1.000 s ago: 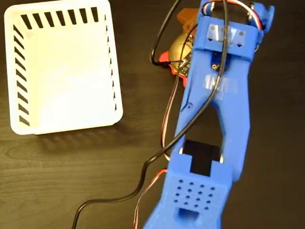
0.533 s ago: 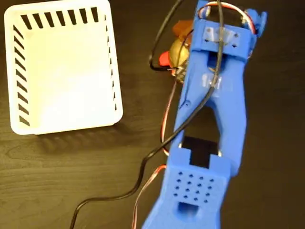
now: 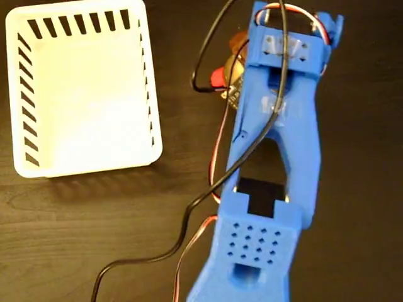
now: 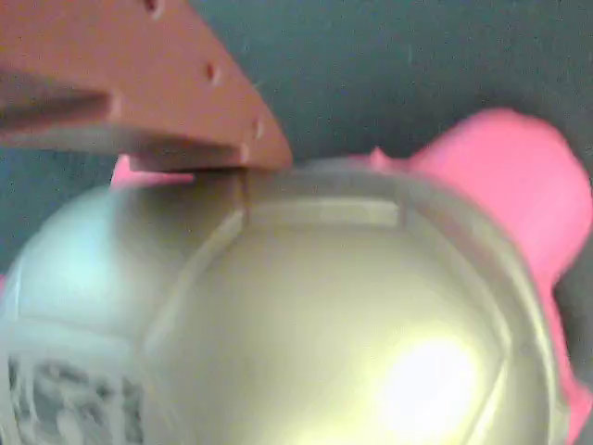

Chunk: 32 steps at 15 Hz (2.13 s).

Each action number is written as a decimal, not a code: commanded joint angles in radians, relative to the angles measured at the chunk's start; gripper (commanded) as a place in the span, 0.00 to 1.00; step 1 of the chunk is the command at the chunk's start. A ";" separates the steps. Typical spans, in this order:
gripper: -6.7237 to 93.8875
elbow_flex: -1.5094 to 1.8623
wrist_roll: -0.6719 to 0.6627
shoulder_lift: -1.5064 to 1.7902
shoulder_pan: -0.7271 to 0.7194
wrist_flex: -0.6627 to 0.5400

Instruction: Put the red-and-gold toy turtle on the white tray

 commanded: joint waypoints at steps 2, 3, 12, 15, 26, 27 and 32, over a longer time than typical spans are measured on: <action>0.14 -0.011 -0.002 0.044 0.005 0.000; 0.11 -0.011 -0.002 0.044 0.006 0.000; 0.07 -0.155 0.140 0.150 -0.008 0.114; 0.07 -0.275 0.230 0.256 -0.069 0.235; 0.07 -0.239 0.686 0.557 -0.497 0.377; 0.07 -0.212 0.758 0.551 -0.557 0.376; 0.07 -0.040 1.060 0.540 -0.658 0.242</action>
